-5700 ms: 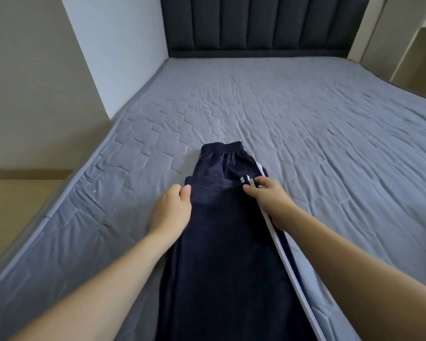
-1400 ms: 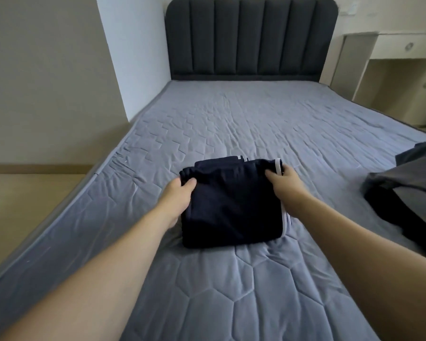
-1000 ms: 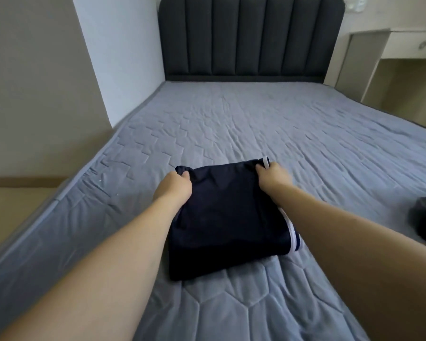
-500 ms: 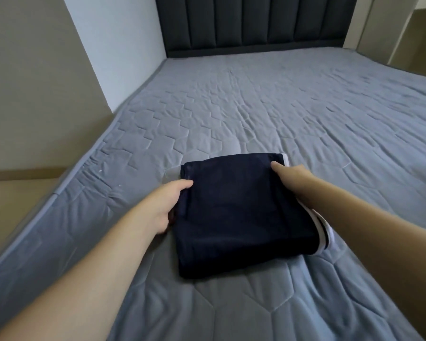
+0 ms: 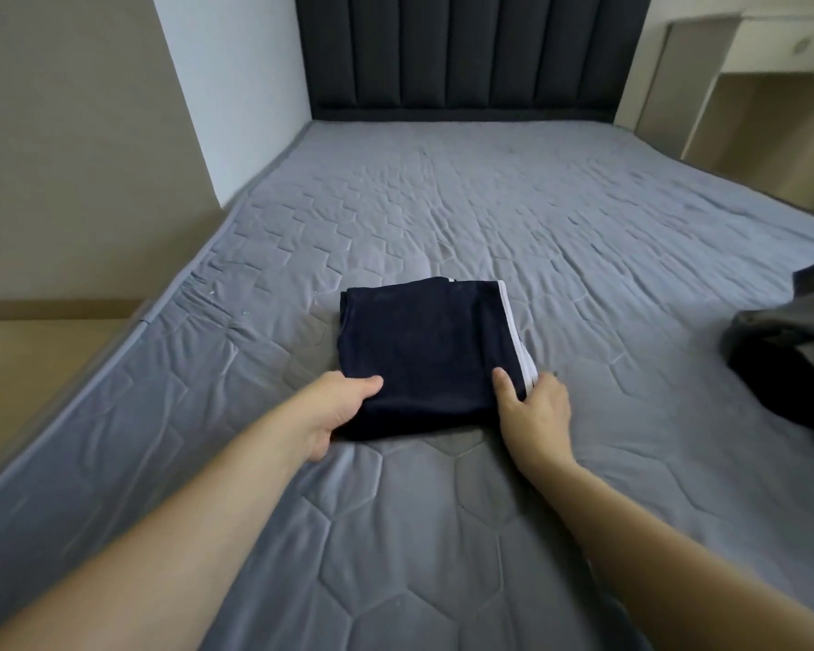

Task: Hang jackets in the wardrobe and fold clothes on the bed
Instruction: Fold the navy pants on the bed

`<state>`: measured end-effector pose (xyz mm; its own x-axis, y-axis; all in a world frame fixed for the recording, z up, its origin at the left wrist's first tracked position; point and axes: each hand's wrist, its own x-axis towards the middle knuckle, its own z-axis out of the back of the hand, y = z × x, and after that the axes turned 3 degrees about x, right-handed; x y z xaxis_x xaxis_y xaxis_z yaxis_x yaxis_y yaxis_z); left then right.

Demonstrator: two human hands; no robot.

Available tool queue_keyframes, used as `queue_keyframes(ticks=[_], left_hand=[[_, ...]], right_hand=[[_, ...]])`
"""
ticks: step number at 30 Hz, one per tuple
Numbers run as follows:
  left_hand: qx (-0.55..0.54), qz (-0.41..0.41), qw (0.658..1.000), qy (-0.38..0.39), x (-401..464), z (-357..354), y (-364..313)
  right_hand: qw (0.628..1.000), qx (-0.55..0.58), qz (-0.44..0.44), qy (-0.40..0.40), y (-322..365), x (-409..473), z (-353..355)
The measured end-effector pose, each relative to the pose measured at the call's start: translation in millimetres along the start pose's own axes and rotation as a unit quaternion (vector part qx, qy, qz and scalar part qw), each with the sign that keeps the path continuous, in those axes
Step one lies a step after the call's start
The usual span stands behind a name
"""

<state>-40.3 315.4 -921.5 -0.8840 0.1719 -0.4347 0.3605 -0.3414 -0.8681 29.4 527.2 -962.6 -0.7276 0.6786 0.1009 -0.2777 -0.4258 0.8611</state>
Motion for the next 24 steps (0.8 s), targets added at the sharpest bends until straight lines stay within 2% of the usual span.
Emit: queue_keyframes(ticks=[2,4,7,9,11,13,15,17,22,24], left_hand=[[0.0,-0.035,0.997,-0.069,-1,-16,3],[0.044,-0.07,0.987,-0.14,-2,-23,3],[0.176,-0.118,0.95,-0.231,0,-15,-2],[0.229,-0.132,0.927,-0.266,2,-7,-4],[0.257,-0.108,0.923,-0.264,4,-4,-1],[0.306,-0.039,0.922,-0.233,5,-4,6],[0.338,0.033,0.922,-0.187,7,-5,11],[0.319,0.057,0.932,-0.164,11,-3,9],[0.225,-0.004,0.957,-0.182,22,12,-8],[0.161,-0.04,0.974,-0.153,29,13,-18]], right_hand=[[1.0,0.017,-0.012,-0.015,2,-1,-3],[0.997,0.071,-0.014,-0.035,7,1,-1],[0.981,0.175,-0.015,-0.079,27,10,7],[0.967,0.235,-0.024,-0.091,35,15,10],[0.969,0.232,-0.045,-0.074,31,14,15],[0.992,0.114,-0.048,-0.023,15,13,17],[0.998,-0.02,-0.047,0.041,4,14,19],[0.994,-0.039,-0.08,0.069,8,21,21],[0.973,0.007,-0.145,0.18,35,46,24],[0.968,0.04,-0.144,0.203,46,57,18]])
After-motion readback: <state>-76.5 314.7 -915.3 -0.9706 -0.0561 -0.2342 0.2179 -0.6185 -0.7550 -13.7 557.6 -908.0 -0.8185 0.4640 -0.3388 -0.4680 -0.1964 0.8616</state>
